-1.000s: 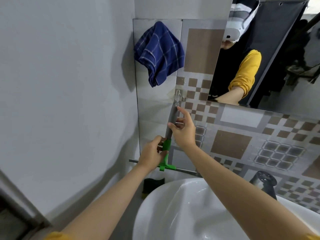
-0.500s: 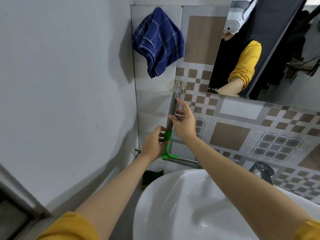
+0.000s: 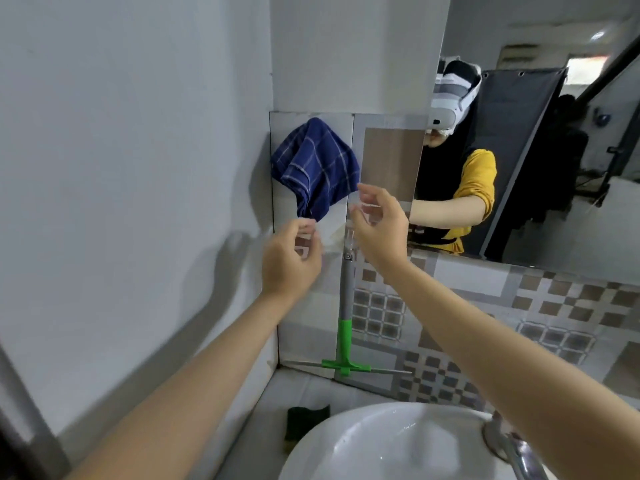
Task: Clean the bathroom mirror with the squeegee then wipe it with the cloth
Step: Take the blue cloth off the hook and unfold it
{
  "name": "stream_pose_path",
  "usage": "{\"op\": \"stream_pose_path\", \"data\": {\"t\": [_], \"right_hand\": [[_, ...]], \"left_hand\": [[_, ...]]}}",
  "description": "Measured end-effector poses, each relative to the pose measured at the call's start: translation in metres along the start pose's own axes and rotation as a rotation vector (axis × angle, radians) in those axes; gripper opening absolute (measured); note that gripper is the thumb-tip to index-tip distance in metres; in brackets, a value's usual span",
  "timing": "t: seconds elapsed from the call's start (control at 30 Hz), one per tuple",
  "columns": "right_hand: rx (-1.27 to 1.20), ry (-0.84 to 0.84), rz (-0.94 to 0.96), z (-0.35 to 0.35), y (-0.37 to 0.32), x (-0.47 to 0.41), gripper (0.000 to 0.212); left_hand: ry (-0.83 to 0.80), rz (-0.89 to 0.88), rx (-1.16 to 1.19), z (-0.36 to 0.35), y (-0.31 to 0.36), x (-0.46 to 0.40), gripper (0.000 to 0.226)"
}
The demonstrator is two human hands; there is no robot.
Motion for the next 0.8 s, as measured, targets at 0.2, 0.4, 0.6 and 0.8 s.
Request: {"op": "stream_pose_path", "data": {"t": [0.2,0.4,0.6,0.8], "right_hand": [[0.142,0.024,-0.019,-0.005,-0.03,-0.058,0.033],[0.103,-0.023,-0.086,-0.014,-0.041,-0.074,0.031],[0.133,-0.054,-0.055,-0.014,-0.05,-0.081,0.026],[0.014,-0.118,-0.094,-0.012,-0.058,-0.091,0.027]], "left_hand": [[0.13,-0.043,-0.048,0.008,0.024,-0.117,0.016],[-0.085,0.438,-0.049,0.003,0.008,-0.17,0.024],[-0.14,0.603,0.083,0.01,-0.002,-0.176,0.017],[-0.226,0.764,0.26,0.015,-0.006,-0.174,0.007]]}}
Point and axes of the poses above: each hand's wrist, its own x-axis away from the middle knuckle, its own z-axis out of the back of the hand, y = z × x, the point moved 1 cm from there along -x, towards the middle knuckle, and after that the axes turned 13 degrees about x, right-handed, at the moved point
